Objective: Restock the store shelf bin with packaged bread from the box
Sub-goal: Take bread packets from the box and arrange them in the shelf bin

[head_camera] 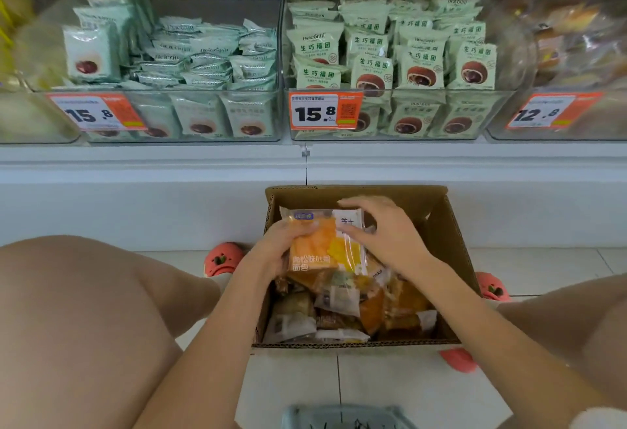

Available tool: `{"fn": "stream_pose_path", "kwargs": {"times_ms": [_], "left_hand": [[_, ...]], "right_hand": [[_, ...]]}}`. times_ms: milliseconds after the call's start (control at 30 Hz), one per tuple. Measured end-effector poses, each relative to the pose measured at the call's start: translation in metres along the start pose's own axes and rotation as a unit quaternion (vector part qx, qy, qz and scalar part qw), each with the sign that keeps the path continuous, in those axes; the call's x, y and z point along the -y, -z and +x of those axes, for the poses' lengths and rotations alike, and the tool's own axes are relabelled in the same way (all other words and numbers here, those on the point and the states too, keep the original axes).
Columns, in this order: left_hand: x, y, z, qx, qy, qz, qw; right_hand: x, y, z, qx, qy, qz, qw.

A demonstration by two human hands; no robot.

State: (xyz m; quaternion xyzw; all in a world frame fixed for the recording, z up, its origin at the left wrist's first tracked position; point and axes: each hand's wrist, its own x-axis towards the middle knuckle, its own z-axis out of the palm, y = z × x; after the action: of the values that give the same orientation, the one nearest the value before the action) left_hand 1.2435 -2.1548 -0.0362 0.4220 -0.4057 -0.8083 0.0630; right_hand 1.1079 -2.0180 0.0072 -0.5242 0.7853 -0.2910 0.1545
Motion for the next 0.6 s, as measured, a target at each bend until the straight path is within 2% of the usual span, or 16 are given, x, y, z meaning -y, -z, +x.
{"fn": "stream_pose_path", "kwargs": {"times_ms": [33,100,167,267,367,467,533,600], "left_hand": [[-0.007,-0.005,-0.006,0.029,-0.024,0.032,0.999],[-0.018,-0.016,-0.017,0.053,-0.087,0.080,0.992],[-0.029,-0.030,-0.029,0.026,-0.176,0.121,0.977],[-0.055,-0.049,-0.050,-0.009,-0.308,0.209,0.928],[-0.096,-0.065,-0.079,-0.031,-0.386,0.231,0.893],[-0.152,-0.086,-0.106,-0.034,-0.470,0.183,0.863],[-0.191,-0.098,-0.114,-0.093,-0.556,0.168,0.808],[-0.228,-0.113,-0.117,-0.162,-0.644,0.206,0.719]], "right_hand": [[0.002,0.014,0.007,-0.009,0.013,-0.025,1.000],[0.007,0.037,0.020,0.065,0.016,-0.088,0.994],[0.014,0.054,0.030,0.159,0.002,-0.141,0.977],[0.029,0.076,0.039,0.187,0.024,-0.101,0.977],[0.048,0.110,0.044,0.158,0.041,-0.043,0.986],[0.061,0.161,0.052,0.080,0.069,-0.050,0.993],[0.070,0.206,0.058,0.009,0.088,-0.041,0.995],[0.082,0.255,0.065,-0.078,0.110,-0.033,0.990]]}}
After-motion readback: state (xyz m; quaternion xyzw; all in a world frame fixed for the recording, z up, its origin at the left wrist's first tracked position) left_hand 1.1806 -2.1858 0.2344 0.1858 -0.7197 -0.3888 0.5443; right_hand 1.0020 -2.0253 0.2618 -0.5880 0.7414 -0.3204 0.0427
